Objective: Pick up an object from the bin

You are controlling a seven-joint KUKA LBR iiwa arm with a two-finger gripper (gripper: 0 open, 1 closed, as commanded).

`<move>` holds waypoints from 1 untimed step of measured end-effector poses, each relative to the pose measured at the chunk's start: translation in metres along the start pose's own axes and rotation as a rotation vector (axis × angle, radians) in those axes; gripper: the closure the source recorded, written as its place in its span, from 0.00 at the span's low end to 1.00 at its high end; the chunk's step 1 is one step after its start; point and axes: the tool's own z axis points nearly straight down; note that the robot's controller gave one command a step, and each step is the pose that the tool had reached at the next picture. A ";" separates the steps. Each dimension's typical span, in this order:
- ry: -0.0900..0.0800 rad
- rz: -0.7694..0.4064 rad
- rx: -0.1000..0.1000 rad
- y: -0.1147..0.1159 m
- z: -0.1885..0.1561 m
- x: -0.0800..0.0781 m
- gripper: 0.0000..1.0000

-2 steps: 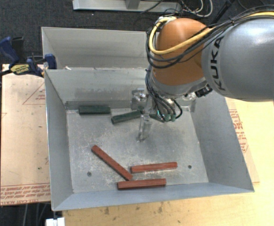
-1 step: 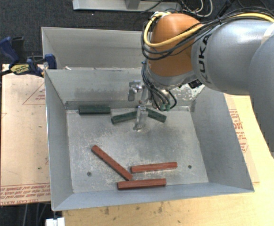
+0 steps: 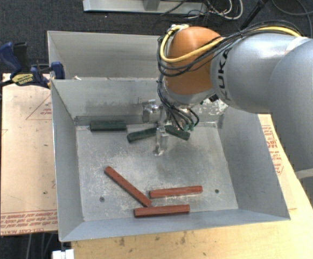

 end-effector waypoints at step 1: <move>-0.005 0.240 -0.001 -0.012 0.052 0.022 1.00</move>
Offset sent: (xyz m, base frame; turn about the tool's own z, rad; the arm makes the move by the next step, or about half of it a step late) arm 0.0000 0.0000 0.0000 0.0000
